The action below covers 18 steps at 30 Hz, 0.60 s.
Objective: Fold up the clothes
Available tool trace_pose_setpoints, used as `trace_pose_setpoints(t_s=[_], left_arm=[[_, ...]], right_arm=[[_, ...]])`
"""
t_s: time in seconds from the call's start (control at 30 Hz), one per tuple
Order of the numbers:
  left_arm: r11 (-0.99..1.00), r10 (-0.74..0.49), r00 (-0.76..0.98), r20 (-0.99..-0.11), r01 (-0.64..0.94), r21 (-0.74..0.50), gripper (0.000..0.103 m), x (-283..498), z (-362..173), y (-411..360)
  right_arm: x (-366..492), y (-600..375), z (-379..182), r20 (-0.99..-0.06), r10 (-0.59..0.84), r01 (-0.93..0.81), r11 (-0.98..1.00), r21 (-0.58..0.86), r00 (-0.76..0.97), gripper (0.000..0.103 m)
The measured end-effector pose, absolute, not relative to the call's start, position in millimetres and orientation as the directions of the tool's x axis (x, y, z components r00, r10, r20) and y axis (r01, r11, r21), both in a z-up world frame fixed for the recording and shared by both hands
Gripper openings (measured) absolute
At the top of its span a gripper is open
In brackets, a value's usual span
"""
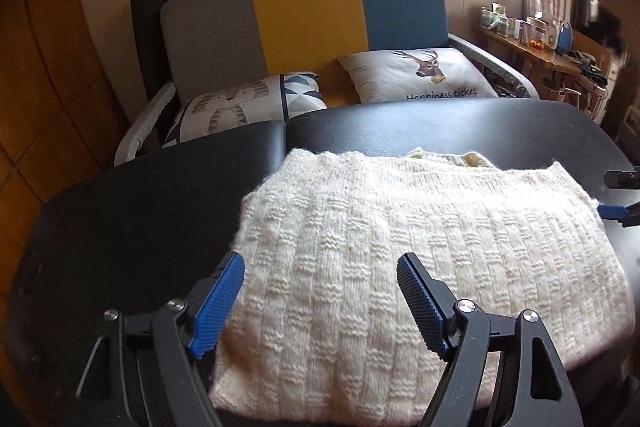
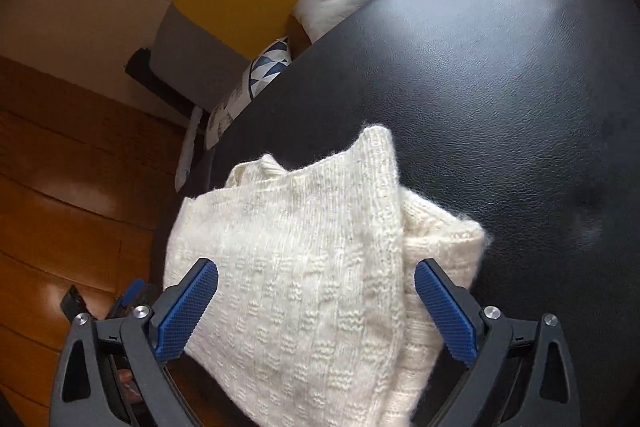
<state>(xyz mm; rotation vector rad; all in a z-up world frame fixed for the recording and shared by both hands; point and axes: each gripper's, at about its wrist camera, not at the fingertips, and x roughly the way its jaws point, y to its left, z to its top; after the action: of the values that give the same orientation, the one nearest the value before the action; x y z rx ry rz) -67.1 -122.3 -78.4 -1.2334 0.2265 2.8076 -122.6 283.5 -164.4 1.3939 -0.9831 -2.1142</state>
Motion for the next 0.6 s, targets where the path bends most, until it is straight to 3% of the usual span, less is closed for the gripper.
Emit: trace_pose_setpoints(t_s=[0.17, 0.37, 0.5, 0.6], left_arm=[[-0.992, -0.016, -0.664, -0.748, -0.083, 0.096, 0.08, -86, -81, -144], [-0.997, 0.072, -0.634, -0.77, -0.074, -0.032, 0.09, -120, -86, -179], [-0.992, 0.1, -0.575, -0.812, -0.122, -0.036, 0.091, -143, -100, -173], [-0.986, 0.116, -0.522, -0.845, -0.165, -0.033, 0.091, -157, -114, -159]], right_arm=[[-134, 269, -175, -0.53, -0.774, -0.016, -0.56, 0.828, -0.347, 0.097], [-141, 253, -187, -0.473, -0.84, 0.002, -0.491, 0.871, -0.264, 0.092], [-140, 238, -182, -0.561, -0.794, 0.065, -0.589, 0.806, -0.233, 0.091], [-135, 212, -170, -0.694, -0.682, 0.172, -0.731, 0.66, -0.231, 0.091]])
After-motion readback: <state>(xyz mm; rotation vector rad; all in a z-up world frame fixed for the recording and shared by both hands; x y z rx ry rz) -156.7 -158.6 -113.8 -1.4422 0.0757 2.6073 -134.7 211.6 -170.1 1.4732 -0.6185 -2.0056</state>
